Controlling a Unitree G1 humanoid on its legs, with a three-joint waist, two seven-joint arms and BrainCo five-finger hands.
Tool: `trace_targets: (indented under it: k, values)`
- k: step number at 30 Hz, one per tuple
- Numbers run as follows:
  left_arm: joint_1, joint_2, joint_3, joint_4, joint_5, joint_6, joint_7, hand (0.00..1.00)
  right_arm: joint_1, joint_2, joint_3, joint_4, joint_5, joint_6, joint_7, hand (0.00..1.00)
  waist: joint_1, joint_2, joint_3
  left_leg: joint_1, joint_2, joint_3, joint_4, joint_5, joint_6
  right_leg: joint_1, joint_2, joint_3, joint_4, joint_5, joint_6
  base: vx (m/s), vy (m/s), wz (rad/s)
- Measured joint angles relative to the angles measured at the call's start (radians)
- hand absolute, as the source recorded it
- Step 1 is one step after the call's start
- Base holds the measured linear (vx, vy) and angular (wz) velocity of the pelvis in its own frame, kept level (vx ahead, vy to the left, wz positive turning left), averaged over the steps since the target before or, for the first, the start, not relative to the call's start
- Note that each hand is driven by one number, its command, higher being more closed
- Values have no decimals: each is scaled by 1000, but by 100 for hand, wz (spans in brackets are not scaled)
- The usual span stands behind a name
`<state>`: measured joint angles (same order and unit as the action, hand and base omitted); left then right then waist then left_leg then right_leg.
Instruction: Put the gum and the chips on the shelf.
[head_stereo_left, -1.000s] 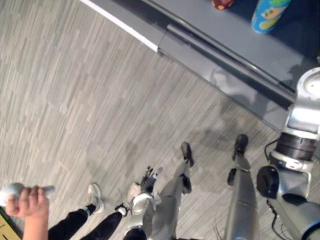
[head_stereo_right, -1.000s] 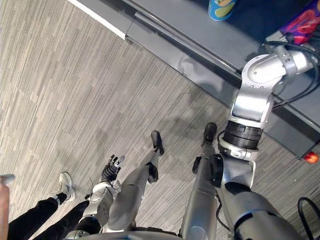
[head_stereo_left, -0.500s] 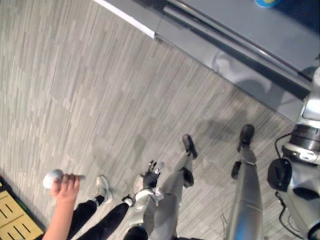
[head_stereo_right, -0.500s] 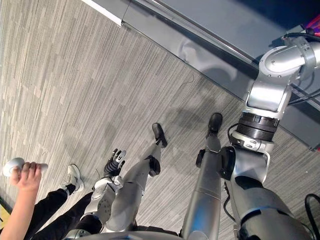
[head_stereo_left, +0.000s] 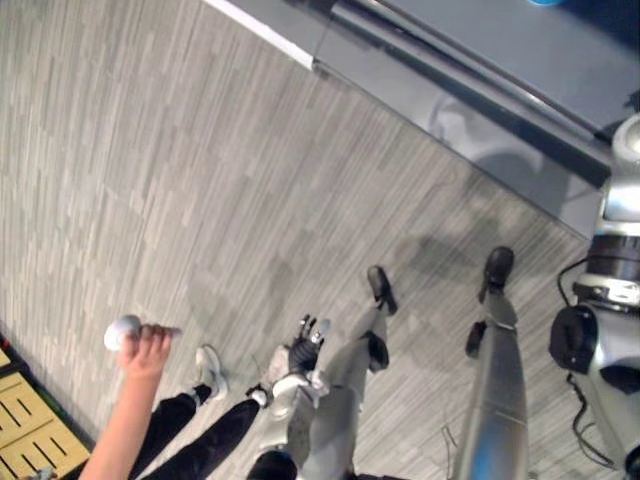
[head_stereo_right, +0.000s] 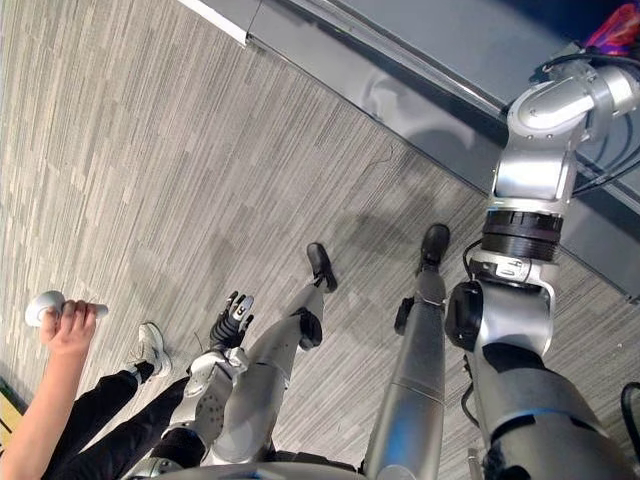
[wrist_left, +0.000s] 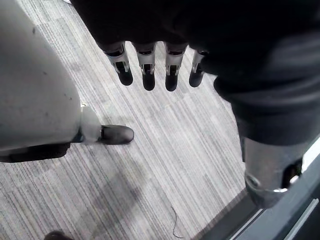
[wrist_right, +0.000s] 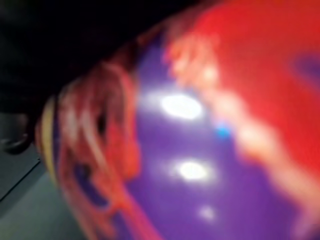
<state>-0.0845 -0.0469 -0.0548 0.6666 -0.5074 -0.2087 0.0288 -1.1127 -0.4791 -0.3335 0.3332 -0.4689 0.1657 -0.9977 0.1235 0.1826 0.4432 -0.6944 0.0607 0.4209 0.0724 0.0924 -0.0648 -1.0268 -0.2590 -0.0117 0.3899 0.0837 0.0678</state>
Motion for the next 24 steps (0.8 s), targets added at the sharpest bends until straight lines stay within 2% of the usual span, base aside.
trace_targets:
  k: [4, 12, 18, 20, 24]
  values:
    - [10, 1, -14, -8, 0, 0, -2, 0, -8, -29, 30, 36, 10, -5, -4, 100, 1, 0, 0, -1, -1, -2, 2, 1, 1, 1, -3, -3, 3, 0, 0, -8, -2, 2]
    - [34, 0, -35, -38, 0, 0, -6, 0, -10, -30, 39, 36, 17, -4, -34, 100, 5, 0, 0, -3, -2, 2, 2, 3, 3, -6, -5, 0, 6, 0, 0, 0, 0, 0]
    - [40, 0, -62, -65, -5, 0, -15, 0, -47, -27, 70, -15, 16, 3, -66, 100, 5, 2, 0, -61, 3, 9, 46, -4, 5, -59, -5, 13, 21, 0, 0, 0, 0, 0]
    - [45, 0, -68, -74, -40, 0, -18, 0, -46, -21, 75, -43, 14, 11, -67, 100, 6, 4, 1, -83, 11, 12, 84, -22, 8, -72, -3, 20, 28, 0, 0, -8, -8, -3]
    - [47, 0, -69, -91, -41, -7, -36, 0, -44, -11, 89, -86, -4, 22, -68, 100, 15, 8, 3, -131, 41, 21, 172, -65, 11, -93, 11, 28, 32, 0, 0, -12, -14, -11]
